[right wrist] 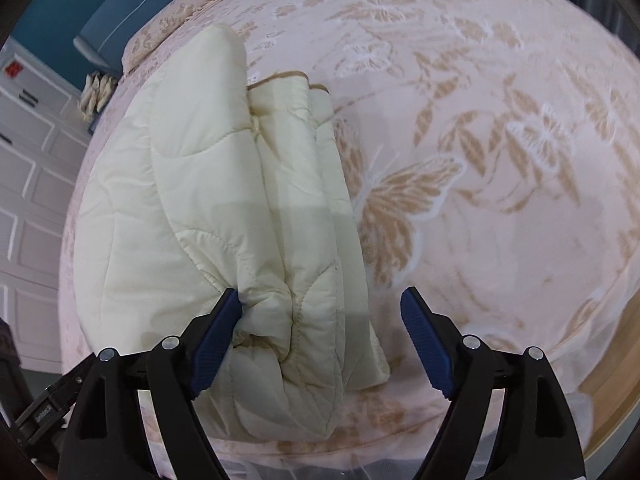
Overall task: Fold large clothes
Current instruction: 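Grasp the bundle with both grippers and lift it off the bed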
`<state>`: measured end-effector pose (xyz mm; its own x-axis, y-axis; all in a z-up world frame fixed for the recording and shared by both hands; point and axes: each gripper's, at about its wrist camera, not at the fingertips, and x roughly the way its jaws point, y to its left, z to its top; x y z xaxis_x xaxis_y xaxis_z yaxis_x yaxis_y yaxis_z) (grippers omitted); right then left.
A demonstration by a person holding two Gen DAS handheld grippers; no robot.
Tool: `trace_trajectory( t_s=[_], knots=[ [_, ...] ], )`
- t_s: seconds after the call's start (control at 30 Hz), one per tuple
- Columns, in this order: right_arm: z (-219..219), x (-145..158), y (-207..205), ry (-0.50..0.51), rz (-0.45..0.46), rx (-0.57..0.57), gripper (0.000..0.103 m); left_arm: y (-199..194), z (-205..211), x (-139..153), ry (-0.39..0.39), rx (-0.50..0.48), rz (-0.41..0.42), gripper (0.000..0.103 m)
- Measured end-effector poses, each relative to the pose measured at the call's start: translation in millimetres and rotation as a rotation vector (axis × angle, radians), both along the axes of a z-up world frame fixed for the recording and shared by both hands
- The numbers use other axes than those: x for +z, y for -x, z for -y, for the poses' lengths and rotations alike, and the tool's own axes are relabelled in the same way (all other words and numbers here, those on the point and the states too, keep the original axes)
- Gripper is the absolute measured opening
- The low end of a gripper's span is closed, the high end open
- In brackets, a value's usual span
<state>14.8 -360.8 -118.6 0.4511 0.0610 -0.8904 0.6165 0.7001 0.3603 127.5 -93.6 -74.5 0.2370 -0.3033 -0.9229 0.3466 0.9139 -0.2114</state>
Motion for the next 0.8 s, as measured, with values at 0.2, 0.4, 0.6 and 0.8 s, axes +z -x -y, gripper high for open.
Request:
trace_trajectory(
  t_s=[0.2,0.4,0.6,0.8],
  knots=[
    [8.0,-18.8,-0.7,-0.135,0.061,-0.031,0.079,-10.9,9.2,-16.2,0.058,0.004,-0.039,0.098],
    [5.9,-19.7,-8.1,-0.175,0.092,-0.011,0.064,-20.3,20.2,-28.5,0.108,-0.004,-0.088,0.098],
    [-11.4,6.0,-20.7,-0.094,0.090,0.070,0.034,-21.8,25.1,-20.0,0.110,-0.043,-0.088,0.089],
    [-44.3,40.9,-29.0,0.088,0.071,0.126,0.026,-9.6,25.7,10.8,0.098,-0.104,-0.023,0.064]
  ],
)
